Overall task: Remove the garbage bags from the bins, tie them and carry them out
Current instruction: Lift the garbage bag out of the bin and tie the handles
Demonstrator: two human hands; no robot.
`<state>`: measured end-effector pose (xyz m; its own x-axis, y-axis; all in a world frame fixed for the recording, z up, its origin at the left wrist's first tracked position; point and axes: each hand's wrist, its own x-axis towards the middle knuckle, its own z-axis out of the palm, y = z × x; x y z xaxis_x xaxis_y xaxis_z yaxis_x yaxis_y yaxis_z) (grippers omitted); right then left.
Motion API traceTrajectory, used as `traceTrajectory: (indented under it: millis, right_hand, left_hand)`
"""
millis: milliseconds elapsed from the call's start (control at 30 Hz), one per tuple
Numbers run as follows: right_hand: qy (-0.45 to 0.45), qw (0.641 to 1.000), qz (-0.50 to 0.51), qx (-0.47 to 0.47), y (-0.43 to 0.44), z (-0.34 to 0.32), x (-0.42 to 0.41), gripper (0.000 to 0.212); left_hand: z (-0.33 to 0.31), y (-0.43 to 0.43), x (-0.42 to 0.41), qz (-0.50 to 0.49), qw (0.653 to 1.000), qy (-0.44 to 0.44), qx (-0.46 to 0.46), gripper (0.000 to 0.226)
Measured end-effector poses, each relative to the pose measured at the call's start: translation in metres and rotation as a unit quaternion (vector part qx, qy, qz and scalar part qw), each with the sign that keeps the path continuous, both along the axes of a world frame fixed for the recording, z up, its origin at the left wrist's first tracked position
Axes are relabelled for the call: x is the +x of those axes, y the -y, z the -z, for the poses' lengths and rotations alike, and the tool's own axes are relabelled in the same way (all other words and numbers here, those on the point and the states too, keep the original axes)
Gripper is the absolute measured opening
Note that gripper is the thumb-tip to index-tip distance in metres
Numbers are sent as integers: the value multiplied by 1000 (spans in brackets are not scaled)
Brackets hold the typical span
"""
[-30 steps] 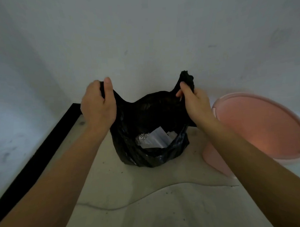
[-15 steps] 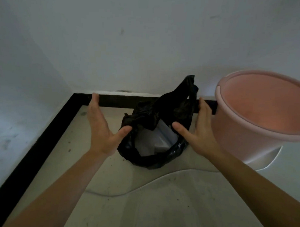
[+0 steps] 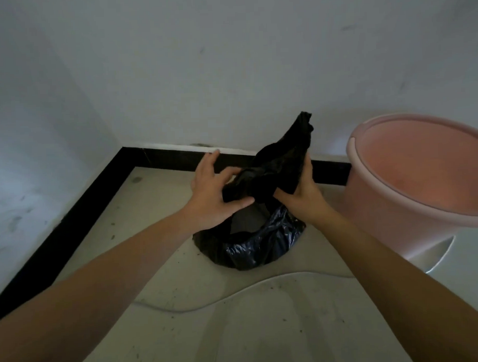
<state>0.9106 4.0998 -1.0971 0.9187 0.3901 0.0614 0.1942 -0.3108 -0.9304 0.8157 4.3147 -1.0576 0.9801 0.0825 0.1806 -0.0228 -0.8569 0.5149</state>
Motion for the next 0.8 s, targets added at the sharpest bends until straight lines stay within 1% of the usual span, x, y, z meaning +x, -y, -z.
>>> traceTrajectory:
  millis: [33,67,100,133,167,200,233,300,367,400,433,467,500,533,567,633,667,700,733,767,800]
  right_hand:
    - [-26,999,-12,17,4,-4,3,96]
    - [-50,998,-30,25,9,-8,4,79]
    - [-72,996,-40,36,13,-11,5,63]
    - [-89,994,-35,48,18,-13,7,50]
    - [-96,993,-20,62,23,-15,8,39]
    - [-97,992,0,81,26,-18,8,30]
    - [-95,990,19,100,29,-22,9,24]
    - [-95,985,44,139,33,-28,11,23]
    - [-102,979,52,167,35,-33,9,38]
    - [-112,977,55,172,36,-35,8,50]
    - [-125,975,51,176,35,-35,8,59]
    - [-138,972,43,183,35,-36,8,64]
    - [-155,966,38,201,33,-39,7,63]
    - [-176,957,36,229,30,-44,5,58]
    - [-192,946,36,257,26,-50,3,52]
    - [-195,936,39,290,20,-59,1,32]
    - [-189,936,33,295,19,-65,0,24]
    - [-174,941,28,289,18,-69,-2,20]
    - [-149,951,26,270,18,-71,-3,19]
    - [-116,964,24,238,19,-72,-5,20]
    - [-80,977,16,197,21,-73,-7,23]
  left_hand:
    - [0,-1,8,13,1000,-11,-1,53]
    - [-3,2,15,21,999,-8,-34,39]
    - [-10,7,20,1,994,3,-107,27]
    - [-19,14,23,-52,974,16,-218,18]
    - [-28,21,27,-108,939,35,-325,12]
    - [-36,26,31,-157,897,61,-408,9]
    - [-44,31,35,-196,855,86,-471,10]
    - [-60,38,39,-255,780,122,-558,11]
    - [-70,43,39,-289,708,140,-628,10]
    - [-73,47,37,-292,672,136,-667,17]
    - [-74,51,33,-286,648,125,-695,27]
    - [-74,55,29,-279,646,114,-701,39]
    - [-72,57,25,-271,665,107,-688,50]
    - [-70,57,23,-258,692,107,-666,57]
    - [-69,54,22,-244,709,109,-652,61]
    - [-70,47,20,-218,731,108,-637,64]
    - [-71,44,20,-217,751,100,-615,60]
    - [-71,41,20,-225,770,96,-589,46]
    - [-71,38,21,-230,782,92,-571,28]
    - [-71,38,21,-222,788,82,-568,16]
    - [-72,39,21,-205,787,67,-578,15]
